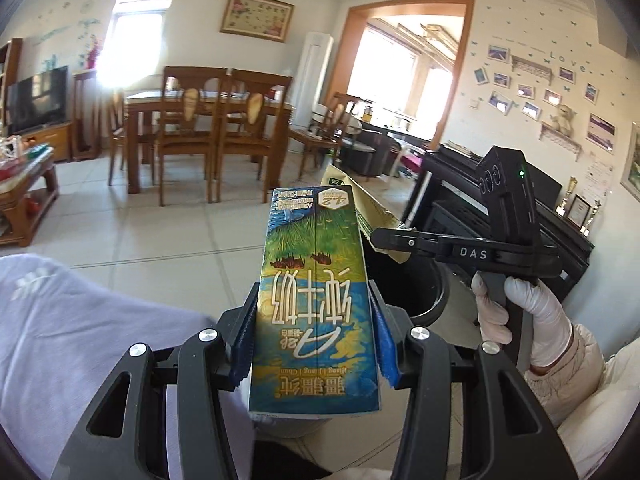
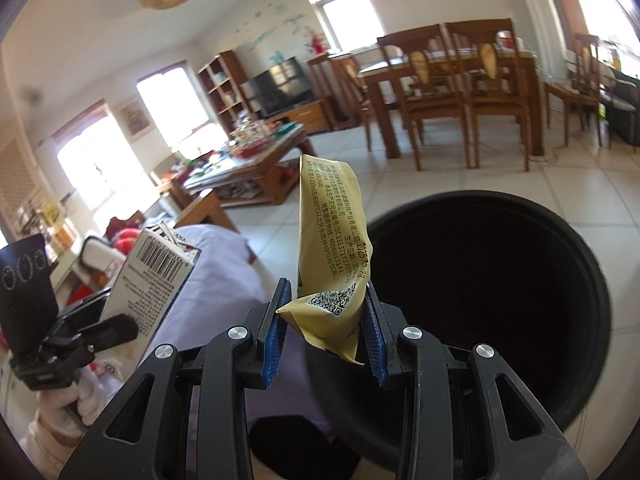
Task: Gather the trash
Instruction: 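Carry the carton and wrapper over the black bin and open both tools, then move both open tools back over the table, then grasp the white bubble mailer with the left tool while the right tool grasps the blue packet, then carry the mailer and blue packet over the black bin and open both tools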
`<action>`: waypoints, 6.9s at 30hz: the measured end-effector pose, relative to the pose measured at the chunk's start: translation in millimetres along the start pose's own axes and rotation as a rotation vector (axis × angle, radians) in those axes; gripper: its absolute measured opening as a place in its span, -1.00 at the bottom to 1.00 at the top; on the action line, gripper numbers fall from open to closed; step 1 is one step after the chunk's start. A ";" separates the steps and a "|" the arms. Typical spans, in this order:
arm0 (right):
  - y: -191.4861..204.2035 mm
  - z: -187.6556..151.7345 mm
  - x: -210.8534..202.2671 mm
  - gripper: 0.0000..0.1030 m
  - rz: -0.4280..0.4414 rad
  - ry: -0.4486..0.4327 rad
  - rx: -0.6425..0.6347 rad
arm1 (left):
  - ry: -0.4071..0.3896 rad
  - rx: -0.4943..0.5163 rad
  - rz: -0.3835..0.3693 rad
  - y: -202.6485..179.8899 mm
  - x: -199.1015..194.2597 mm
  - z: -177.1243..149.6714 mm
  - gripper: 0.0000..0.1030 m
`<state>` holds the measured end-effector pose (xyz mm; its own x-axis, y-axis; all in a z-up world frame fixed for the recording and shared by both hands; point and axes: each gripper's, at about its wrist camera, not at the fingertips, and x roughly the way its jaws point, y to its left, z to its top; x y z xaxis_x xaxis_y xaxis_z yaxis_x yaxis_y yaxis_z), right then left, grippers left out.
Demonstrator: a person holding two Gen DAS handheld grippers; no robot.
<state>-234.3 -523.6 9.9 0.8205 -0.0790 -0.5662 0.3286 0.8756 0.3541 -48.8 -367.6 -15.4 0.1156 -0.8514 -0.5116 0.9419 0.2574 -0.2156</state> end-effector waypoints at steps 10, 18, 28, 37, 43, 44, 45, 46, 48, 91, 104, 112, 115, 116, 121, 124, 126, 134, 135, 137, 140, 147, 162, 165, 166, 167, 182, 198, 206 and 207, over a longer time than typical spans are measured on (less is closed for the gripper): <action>-76.4 -21.8 -17.2 -0.32 -0.155 0.045 0.032 | 0.085 0.032 -0.082 -35.8 103.7 22.8 -0.05; -93.6 -38.6 -12.2 -0.32 -0.223 0.088 0.015 | 0.184 0.056 -0.056 -39.8 159.4 20.9 -0.05; -89.6 -40.9 0.8 -0.32 -0.268 0.144 -0.032 | 0.288 0.118 0.007 -44.3 189.3 14.3 -0.05; -84.3 -40.6 9.7 -0.32 -0.258 0.170 -0.039 | 0.313 0.162 0.013 -48.9 192.6 8.0 -0.04; -84.7 -34.0 14.5 -0.32 -0.258 0.166 -0.037 | 0.304 0.181 -0.002 -48.6 194.9 8.1 -0.04; -84.7 -34.6 14.3 -0.32 -0.259 0.165 -0.037 | 0.302 0.187 -0.001 -48.9 194.4 7.8 -0.04; -84.5 -35.2 14.0 -0.32 -0.259 0.163 -0.038 | 0.302 0.195 0.002 -49.2 194.2 7.4 -0.04; -82.6 -35.4 12.3 -0.32 -0.260 0.161 -0.037 | 0.301 0.201 0.004 -49.2 193.8 7.3 -0.04; -82.0 -36.1 12.1 -0.32 -0.260 0.158 -0.035 | 0.298 0.207 0.001 -49.3 192.6 6.9 -0.04; 130.8 -9.2 74.1 0.52 0.038 0.144 -0.254 | -0.112 -0.153 0.408 71.7 -114.0 -47.9 0.75; 292.9 -48.5 127.5 0.52 0.269 0.249 -0.431 | -0.041 -0.321 0.729 196.1 -226.2 -106.9 0.75; 355.5 -74.9 146.7 0.52 0.353 0.298 -0.484 | 0.110 -0.327 0.742 241.9 -234.0 -124.1 0.74; 370.1 -79.4 150.5 0.52 0.379 0.311 -0.493 | 0.125 -0.316 0.752 252.6 -234.6 -130.1 0.70; 374.1 -80.2 151.9 0.52 0.385 0.315 -0.496 | 0.136 -0.310 0.755 254.6 -233.2 -129.8 0.65; 388.7 -88.3 161.7 0.06 0.421 0.360 -0.504 | 0.189 -0.282 0.771 262.5 -225.4 -128.1 0.19; 392.6 -93.0 168.8 -0.02 0.434 0.388 -0.501 | 0.208 -0.273 0.781 264.0 -222.6 -127.0 0.04; 396.7 -95.7 170.3 -0.03 0.449 0.400 -0.500 | 0.210 -0.269 0.780 265.3 -222.0 -127.2 -0.03; 413.4 -108.0 180.1 -0.51 0.475 0.465 -0.539 | 0.208 -0.298 0.784 271.5 -226.0 -129.2 -0.74; 414.3 -109.5 181.9 -0.59 0.476 0.475 -0.539 | 0.196 -0.306 0.781 272.1 -228.2 -128.4 -0.78; 415.6 -113.6 184.6 -0.71 0.481 0.490 -0.542 | 0.169 -0.324 0.771 273.6 -235.1 -128.8 -0.82; 417.0 -114.6 185.7 -0.79 0.501 0.508 -0.535 | 0.132 -0.350 0.745 275.2 -243.3 -129.1 -0.85; 413.9 -111.4 184.2 -0.95 0.528 0.503 -0.512 | 0.059 -0.353 0.726 269.5 -263.9 -128.3 -0.88; 416.7 -117.1 196.4 -0.31 0.525 0.604 -0.485 | -0.077 -0.330 0.676 221.7 -306.5 -125.1 -0.87; 426.7 -121.5 196.4 -0.28 0.510 0.599 -0.523 | -0.082 -0.326 0.667 216.9 -307.2 -127.5 -0.87; 429.0 -121.5 197.5 -0.28 0.514 0.605 -0.522 | -0.083 -0.326 0.666 217.3 -307.2 -128.6 -0.87; 431.3 -121.8 198.6 -0.28 0.519 0.610 -0.522 | -0.084 -0.329 0.665 216.8 -307.3 -129.9 -0.87; 452.1 -135.3 186.6 -0.83 0.427 0.508 -0.670 | -0.120 -0.359 0.653 211.6 -313.3 -147.3 -0.87; 396.7 -102.4 157.9 -0.83 0.487 0.455 -0.542 | -0.150 -0.281 0.643 174.5 -289.9 -115.9 -0.87; 357.4 -77.0 142.6 -0.82 0.484 0.394 -0.462 | -0.160 -0.250 0.581 153.8 -257.5 -91.5 -0.87; 351.5 -73.5 140.2 -0.82 0.481 0.385 -0.453 | -0.162 -0.246 0.571 151.1 -252.7 -88.2 -0.87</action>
<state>-38.2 -191.8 0.2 0.5765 0.4590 -0.6760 -0.3154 0.8882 0.3342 36.5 -73.2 7.9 0.6417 -0.6028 -0.4742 0.6204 0.7715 -0.1410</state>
